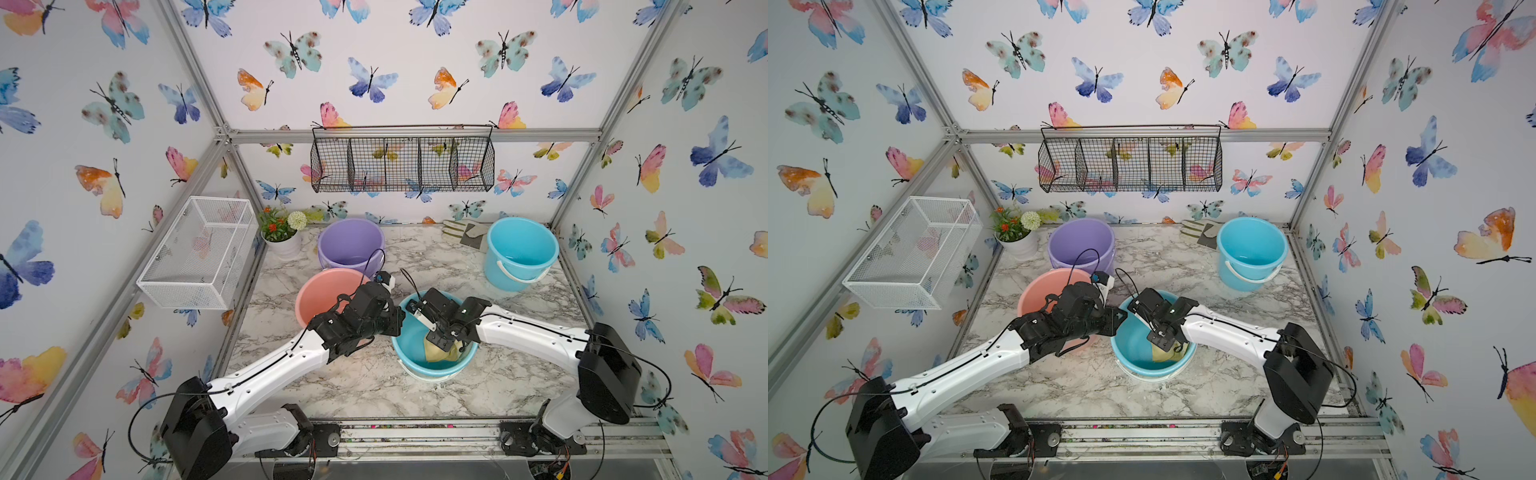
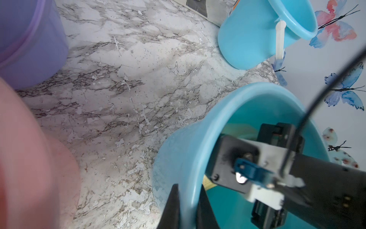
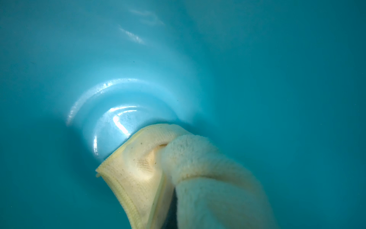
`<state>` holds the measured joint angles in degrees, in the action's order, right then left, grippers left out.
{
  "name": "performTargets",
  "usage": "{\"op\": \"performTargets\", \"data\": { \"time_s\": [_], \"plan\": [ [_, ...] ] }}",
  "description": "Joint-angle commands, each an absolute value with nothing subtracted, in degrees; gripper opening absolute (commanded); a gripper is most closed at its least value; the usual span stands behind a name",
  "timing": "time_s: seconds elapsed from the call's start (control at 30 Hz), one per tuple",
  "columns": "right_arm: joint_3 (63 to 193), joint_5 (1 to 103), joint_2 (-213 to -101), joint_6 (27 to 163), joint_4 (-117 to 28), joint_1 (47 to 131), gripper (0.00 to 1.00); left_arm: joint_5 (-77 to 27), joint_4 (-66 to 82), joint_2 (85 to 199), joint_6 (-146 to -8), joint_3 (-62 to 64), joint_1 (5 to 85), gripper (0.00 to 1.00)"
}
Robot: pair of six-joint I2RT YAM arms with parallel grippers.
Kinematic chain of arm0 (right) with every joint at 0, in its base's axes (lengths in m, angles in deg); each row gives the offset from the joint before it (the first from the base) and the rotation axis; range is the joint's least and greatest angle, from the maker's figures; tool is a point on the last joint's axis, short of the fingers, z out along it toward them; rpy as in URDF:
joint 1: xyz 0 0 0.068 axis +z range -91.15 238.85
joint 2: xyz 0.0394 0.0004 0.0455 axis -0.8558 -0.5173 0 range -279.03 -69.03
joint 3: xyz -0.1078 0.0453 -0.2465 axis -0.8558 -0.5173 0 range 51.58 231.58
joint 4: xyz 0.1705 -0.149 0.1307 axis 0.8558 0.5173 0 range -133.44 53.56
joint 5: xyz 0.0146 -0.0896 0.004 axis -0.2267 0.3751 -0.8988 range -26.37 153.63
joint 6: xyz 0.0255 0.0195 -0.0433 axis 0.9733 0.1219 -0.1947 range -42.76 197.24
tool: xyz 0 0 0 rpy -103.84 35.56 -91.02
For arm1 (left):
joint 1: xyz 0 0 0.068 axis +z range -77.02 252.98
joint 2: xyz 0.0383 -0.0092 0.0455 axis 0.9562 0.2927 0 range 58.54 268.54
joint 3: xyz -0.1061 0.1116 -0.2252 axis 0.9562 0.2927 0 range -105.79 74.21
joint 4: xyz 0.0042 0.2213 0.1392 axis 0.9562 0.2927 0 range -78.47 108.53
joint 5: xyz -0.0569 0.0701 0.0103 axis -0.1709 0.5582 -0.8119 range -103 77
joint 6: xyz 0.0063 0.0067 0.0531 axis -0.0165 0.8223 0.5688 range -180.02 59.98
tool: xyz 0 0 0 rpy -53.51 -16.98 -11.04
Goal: Wipe the inside of the bucket with a cloth
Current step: Wipe the dirt from the inside of the bucket.
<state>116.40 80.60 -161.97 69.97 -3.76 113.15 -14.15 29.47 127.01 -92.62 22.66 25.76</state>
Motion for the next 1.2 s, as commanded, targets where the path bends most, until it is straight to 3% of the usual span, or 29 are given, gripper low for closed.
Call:
{"op": "performTargets", "data": {
  "time_s": [0.0,0.5,1.17],
  "plan": [
    [115.26,79.48,-165.53,68.33,-0.9,112.9,0.02,-15.4,30.68,125.42,-91.57,22.03,25.71,0.0],
    [114.1,71.2,-180.5,67.17,-2.55,112.9,0.02,-14.95,30.58,123.55,-91.12,22.35,25.69,0.0],
    [127.23,73.95,-161.52,70.45,9.75,112.9,0.02,-14.11,30.78,124.25,-91.63,23.59,25.65,0.0]
  ]
}}
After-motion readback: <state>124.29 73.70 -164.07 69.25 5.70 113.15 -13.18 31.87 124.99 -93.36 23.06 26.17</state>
